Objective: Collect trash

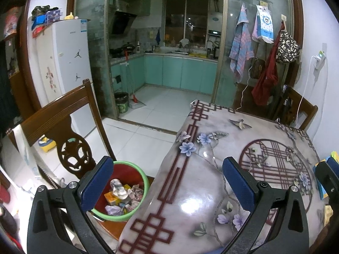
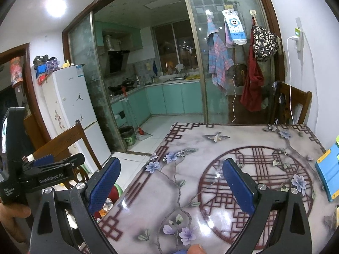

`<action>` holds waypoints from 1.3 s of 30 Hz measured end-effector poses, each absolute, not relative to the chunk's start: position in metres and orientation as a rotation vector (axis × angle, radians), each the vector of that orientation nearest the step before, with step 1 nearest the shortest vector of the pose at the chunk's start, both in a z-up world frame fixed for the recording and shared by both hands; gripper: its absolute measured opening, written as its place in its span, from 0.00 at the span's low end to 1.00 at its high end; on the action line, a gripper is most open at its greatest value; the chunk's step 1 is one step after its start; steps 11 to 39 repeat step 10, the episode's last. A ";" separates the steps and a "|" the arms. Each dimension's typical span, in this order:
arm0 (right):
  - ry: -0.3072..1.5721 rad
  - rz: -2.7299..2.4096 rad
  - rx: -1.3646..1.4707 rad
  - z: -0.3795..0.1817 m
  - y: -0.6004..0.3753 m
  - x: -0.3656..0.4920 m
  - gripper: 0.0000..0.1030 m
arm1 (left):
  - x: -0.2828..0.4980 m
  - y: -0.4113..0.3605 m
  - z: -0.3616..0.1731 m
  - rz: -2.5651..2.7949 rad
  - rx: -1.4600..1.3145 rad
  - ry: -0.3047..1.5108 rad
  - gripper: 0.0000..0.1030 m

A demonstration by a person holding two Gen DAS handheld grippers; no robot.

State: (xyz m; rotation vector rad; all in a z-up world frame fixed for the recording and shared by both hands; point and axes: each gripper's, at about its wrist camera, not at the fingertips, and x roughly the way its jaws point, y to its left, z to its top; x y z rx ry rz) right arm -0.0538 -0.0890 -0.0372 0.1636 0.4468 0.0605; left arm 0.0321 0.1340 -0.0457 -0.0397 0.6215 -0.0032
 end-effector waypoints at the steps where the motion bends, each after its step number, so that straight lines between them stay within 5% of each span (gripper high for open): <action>1: 0.449 0.059 0.167 -0.037 -0.090 -0.053 0.95 | 0.032 0.133 -0.046 -0.004 -0.039 0.623 1.00; 39: 0.460 0.047 0.180 -0.045 -0.101 -0.047 0.94 | 0.037 0.119 -0.047 -0.035 -0.027 0.631 1.00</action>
